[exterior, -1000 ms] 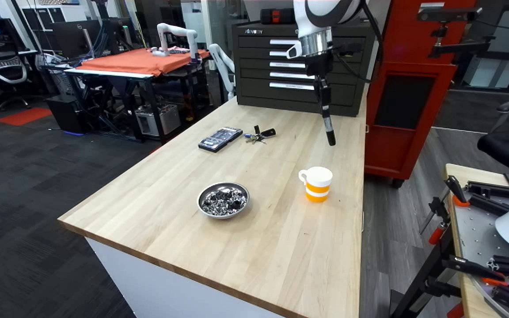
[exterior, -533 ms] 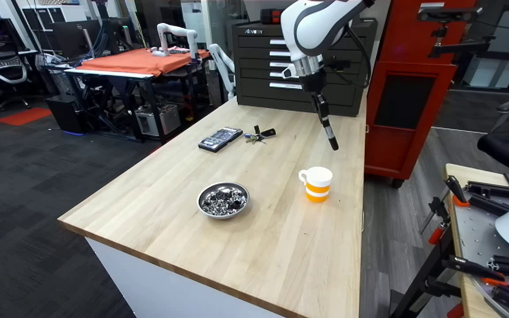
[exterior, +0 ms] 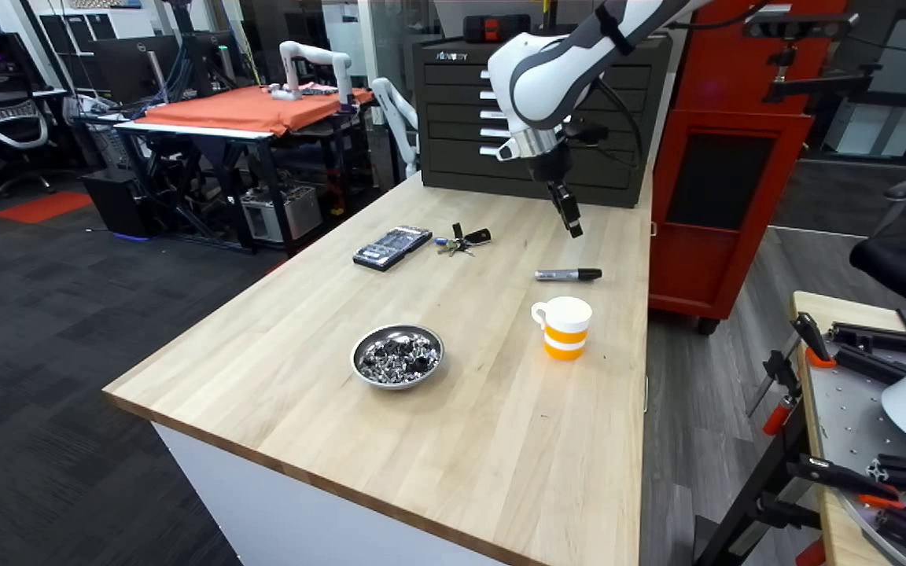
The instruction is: Put the black marker on the table
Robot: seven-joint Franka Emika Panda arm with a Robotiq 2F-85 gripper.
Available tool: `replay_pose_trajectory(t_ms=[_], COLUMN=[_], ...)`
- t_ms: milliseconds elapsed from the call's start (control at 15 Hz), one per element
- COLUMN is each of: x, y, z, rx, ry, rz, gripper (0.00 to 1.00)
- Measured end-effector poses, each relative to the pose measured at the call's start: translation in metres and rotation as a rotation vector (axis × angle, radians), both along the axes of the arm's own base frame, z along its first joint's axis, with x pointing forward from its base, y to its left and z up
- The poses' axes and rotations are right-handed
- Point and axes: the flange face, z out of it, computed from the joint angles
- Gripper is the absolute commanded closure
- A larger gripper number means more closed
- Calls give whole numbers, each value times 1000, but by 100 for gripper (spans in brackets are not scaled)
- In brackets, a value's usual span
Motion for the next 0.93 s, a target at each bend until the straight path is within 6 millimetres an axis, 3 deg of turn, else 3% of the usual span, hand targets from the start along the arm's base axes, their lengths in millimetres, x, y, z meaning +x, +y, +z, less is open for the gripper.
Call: replay_pose_trajectory(t_ms=[267, 933], x=[10, 18], y=[2, 14], z=[0, 2], rx=[2, 19], ry=[-51, -171], rz=[23, 5], gripper=[0, 0])
